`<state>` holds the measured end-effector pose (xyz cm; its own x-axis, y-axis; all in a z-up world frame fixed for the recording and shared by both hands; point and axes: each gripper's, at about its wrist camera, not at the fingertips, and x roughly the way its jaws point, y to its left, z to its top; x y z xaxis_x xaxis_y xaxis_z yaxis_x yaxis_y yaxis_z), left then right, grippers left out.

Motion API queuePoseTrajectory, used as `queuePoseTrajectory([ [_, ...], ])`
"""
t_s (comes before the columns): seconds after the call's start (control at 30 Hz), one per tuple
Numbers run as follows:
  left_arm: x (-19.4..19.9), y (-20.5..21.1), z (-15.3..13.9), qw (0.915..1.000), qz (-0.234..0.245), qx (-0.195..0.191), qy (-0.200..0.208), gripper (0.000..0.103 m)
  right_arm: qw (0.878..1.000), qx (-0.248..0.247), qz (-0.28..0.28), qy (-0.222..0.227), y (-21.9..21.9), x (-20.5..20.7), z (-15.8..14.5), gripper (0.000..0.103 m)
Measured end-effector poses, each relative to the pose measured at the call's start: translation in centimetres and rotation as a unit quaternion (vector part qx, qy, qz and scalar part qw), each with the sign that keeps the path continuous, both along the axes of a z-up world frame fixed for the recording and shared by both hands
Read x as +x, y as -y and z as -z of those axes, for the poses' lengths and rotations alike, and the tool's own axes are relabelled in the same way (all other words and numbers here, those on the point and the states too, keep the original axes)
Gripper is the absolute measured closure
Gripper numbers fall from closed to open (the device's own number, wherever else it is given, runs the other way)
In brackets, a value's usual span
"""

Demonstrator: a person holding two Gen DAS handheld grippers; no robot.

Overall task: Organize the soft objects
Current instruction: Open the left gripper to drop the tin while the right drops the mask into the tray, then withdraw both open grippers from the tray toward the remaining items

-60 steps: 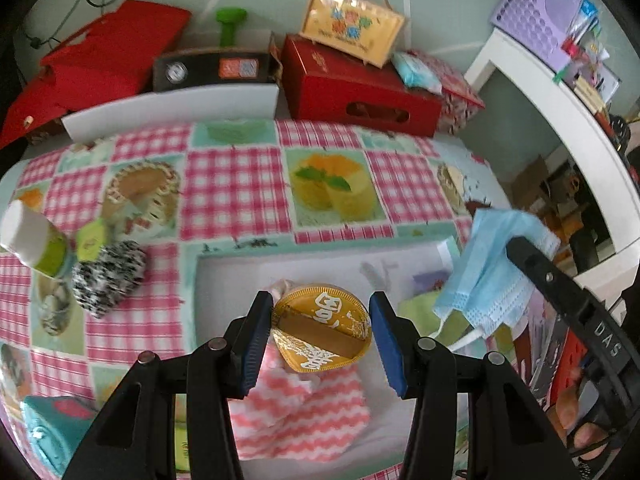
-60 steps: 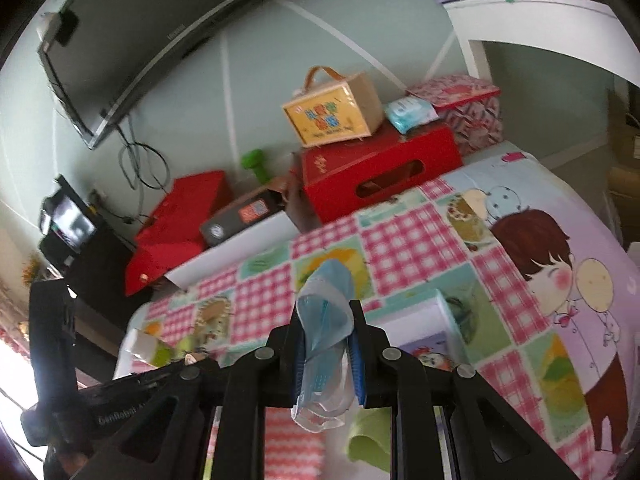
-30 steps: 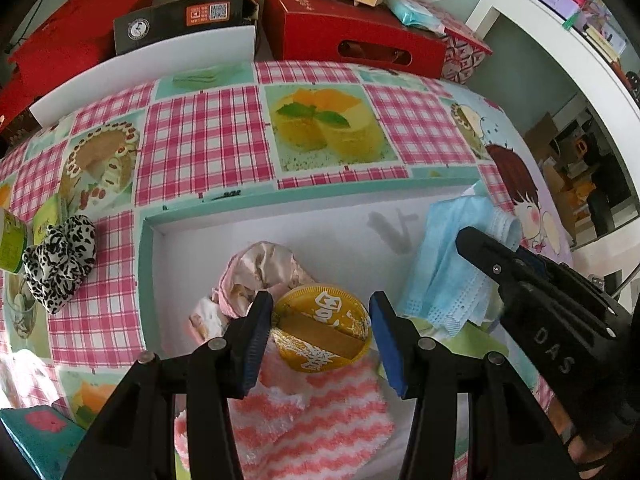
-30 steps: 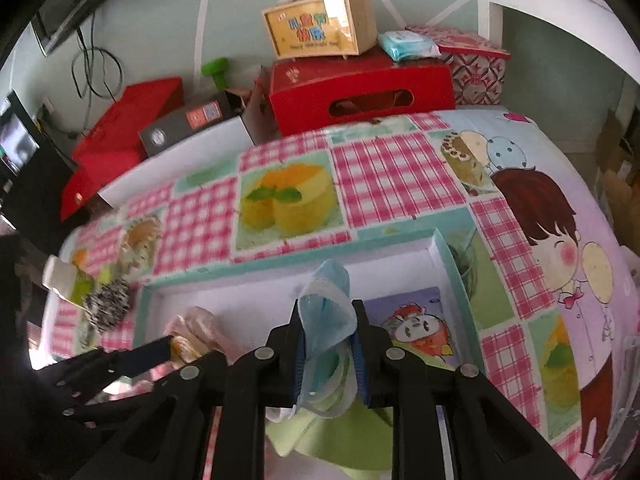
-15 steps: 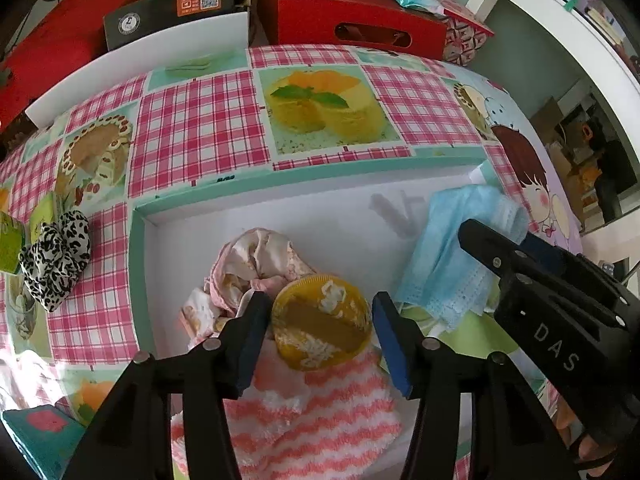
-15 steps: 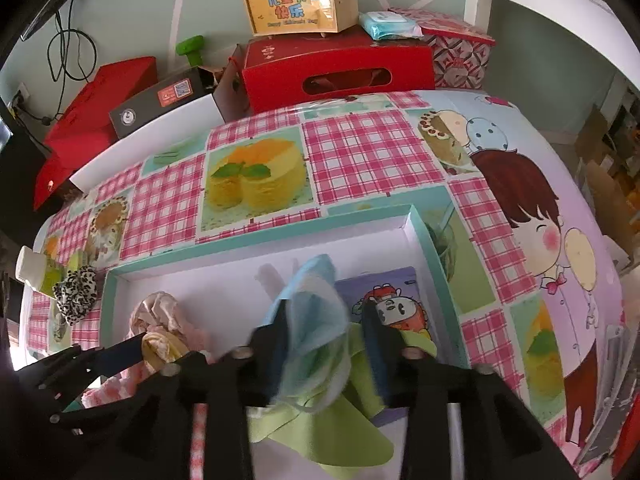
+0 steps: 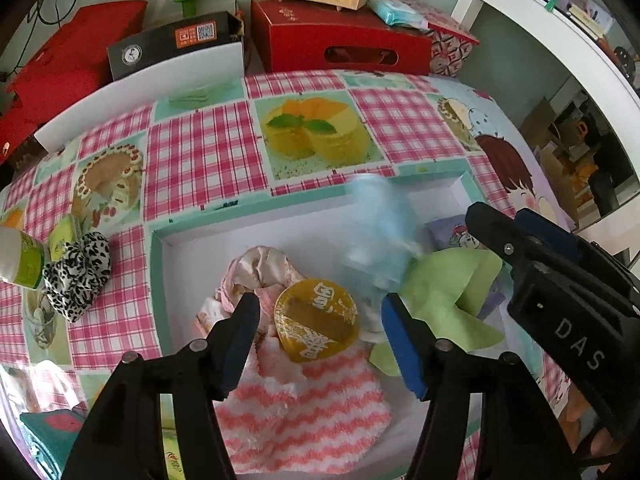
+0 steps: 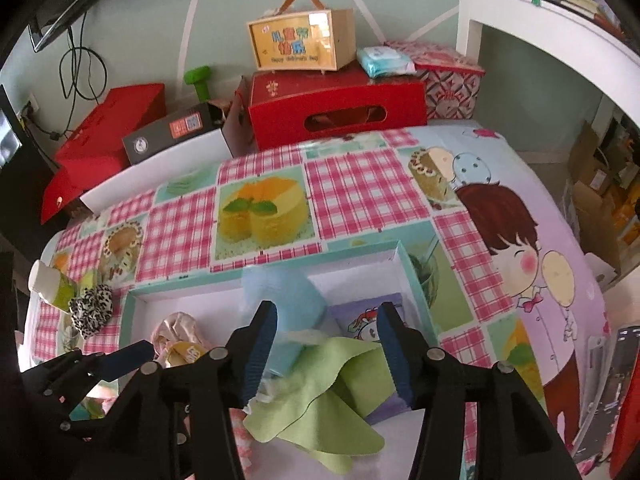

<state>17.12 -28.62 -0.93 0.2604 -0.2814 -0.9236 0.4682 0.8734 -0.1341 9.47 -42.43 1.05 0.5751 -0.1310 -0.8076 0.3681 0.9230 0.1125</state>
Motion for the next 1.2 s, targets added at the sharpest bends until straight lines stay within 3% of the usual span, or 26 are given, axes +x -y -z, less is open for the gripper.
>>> queuePoseTrajectory([
  [0.3,0.0,-1.1,-1.7,0.9997,-0.010,-0.016,0.016,0.039,1.000,-0.007,0.000,0.018,-0.3,-0.5,-1.4,0.047],
  [0.53,1.1,-2.8,-1.6,0.9986,-0.047,-0.021,0.010,0.039,1.000,-0.008,0.003,0.012,-0.2,-0.4,-1.1,0.046],
  [0.6,1.6,-3.7,-1.6,0.9976,-0.064,-0.024,0.010,0.039,1.000,-0.010,0.006,0.009,-0.1,-0.3,-0.9,0.033],
  [0.87,3.3,-8.0,-2.2,0.9897,-0.138,-0.027,0.027,0.037,1.000,-0.011,0.018,-0.010,0.4,-0.2,-0.1,0.026],
  [0.93,3.7,-8.9,-2.1,0.9867,-0.157,-0.029,0.029,0.022,1.000,-0.018,0.017,-0.014,0.4,-0.1,0.0,0.019],
  [0.97,4.0,-9.5,-2.1,0.9843,-0.171,-0.030,0.033,0.012,0.999,-0.022,0.016,-0.015,0.3,0.0,0.1,0.009],
  [1.0,4.1,-10.0,-2.1,0.9823,-0.181,-0.029,0.037,0.011,0.999,-0.029,0.015,-0.018,0.2,0.0,0.3,0.001],
  [1.2,4.9,-12.0,-1.7,0.9746,-0.219,-0.018,0.041,0.011,0.998,-0.038,0.025,-0.035,0.5,0.1,0.8,0.000],
])
